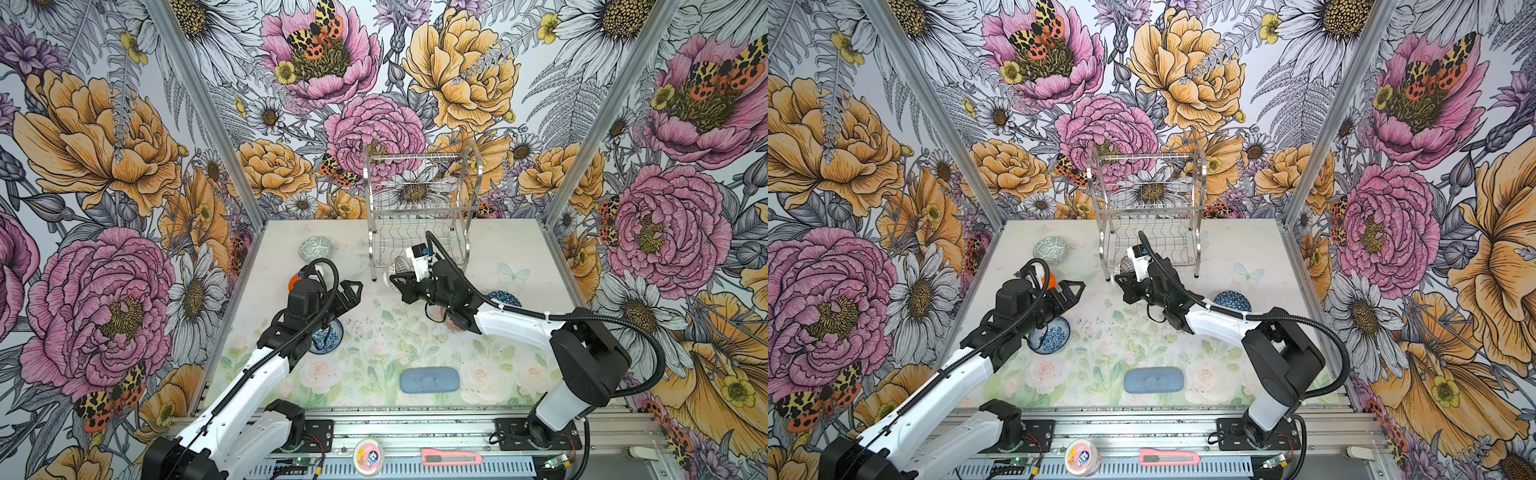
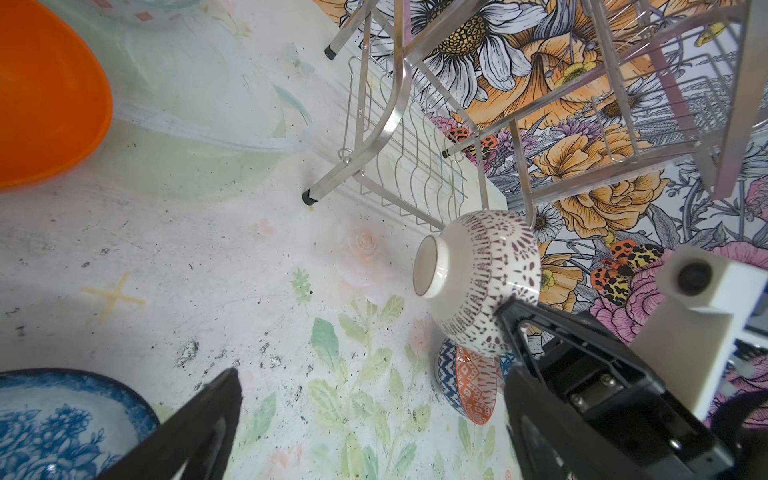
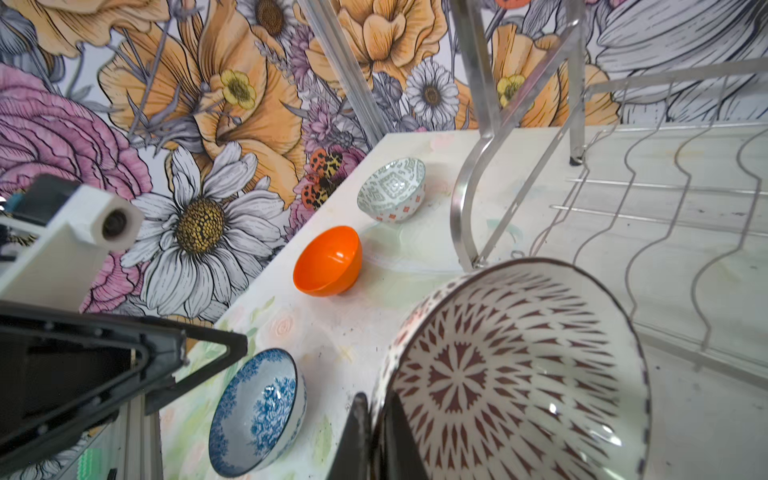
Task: Load the bowls into the dish rack
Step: 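Carry the red radial-patterned bowl with the right gripper into the rack slots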
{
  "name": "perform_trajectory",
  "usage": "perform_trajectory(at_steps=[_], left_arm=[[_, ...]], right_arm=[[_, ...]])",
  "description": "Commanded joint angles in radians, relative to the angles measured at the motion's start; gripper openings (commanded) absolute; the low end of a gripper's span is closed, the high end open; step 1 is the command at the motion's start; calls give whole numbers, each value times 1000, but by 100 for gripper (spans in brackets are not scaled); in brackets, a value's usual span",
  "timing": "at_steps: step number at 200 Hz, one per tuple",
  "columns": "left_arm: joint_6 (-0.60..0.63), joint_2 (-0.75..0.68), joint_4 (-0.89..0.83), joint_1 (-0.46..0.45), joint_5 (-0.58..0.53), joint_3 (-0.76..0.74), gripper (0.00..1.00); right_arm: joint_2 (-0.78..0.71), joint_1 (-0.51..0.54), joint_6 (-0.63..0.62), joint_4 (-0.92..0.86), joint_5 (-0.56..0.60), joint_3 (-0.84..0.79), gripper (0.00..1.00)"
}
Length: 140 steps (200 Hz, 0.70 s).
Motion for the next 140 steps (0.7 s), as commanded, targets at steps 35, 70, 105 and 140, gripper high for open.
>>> perform_trajectory(at_steps=[35, 70, 105, 140], left_arm=[[8, 10, 18, -6, -29, 13, 99], [18, 21, 18, -3, -29, 19, 99], [29, 39, 17, -2, -29, 33, 99], [36, 53, 19, -2, -26, 38, 99]], right_arm=[[72, -49, 85, 305, -84, 28, 0], [146, -92, 183, 430, -134, 42, 0], [252, -130, 328, 649, -168, 48, 0], [303, -148, 364, 703, -200, 80, 0]])
